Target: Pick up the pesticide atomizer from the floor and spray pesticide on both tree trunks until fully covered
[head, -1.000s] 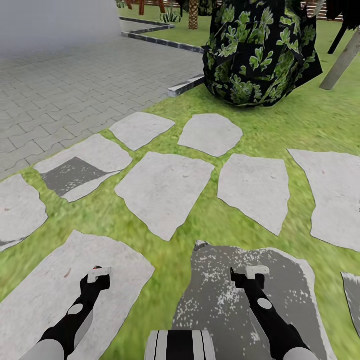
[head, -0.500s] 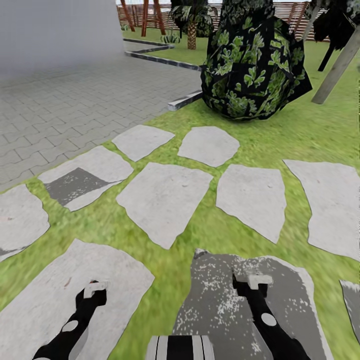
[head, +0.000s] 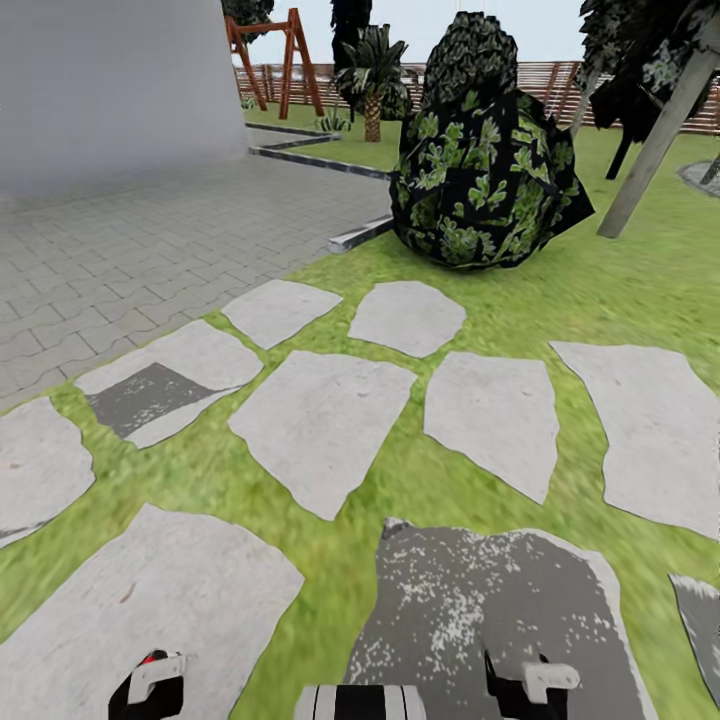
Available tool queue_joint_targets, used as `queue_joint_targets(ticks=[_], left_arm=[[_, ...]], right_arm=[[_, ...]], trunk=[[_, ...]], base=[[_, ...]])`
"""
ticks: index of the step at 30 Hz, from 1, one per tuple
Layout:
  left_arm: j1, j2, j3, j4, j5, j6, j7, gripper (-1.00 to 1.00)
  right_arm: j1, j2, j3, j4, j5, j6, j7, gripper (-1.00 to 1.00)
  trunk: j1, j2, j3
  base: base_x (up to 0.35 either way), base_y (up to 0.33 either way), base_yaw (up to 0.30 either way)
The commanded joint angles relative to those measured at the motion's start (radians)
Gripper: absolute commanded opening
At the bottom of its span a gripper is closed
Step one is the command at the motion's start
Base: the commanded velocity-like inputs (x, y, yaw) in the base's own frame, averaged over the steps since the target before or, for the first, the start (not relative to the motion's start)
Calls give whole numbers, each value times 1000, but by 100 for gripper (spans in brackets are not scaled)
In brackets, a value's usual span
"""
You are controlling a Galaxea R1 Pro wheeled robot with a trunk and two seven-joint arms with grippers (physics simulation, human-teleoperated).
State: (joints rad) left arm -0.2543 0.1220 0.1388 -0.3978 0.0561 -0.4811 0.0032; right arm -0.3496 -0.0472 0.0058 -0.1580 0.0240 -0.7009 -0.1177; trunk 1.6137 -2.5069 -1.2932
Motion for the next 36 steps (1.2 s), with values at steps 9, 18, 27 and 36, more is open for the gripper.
queue_joint_targets(ticks=[9,18,27,36], left_arm=[[34,-2,7,14,7,-34,-1,-100],[35,-2,6,14,7,-34,-2,-100],[35,-3,5,13,7,-34,-2,-100],[35,-4,5,13,7,-34,-2,-100]], right_arm=[[0,1,2,42,2,-55,-3,100],[0,6,0,46,-2,-55,-7,100],[0,7,0,47,-2,-55,-8,100],[0,7,-1,48,-2,-55,-8,100]], trunk=[[-4,2,46],[-8,4,81],[-12,6,116],[-36,48,146]], base=[[0,0,-50],[0,0,0],[0,0,-215],[0,0,-266]])
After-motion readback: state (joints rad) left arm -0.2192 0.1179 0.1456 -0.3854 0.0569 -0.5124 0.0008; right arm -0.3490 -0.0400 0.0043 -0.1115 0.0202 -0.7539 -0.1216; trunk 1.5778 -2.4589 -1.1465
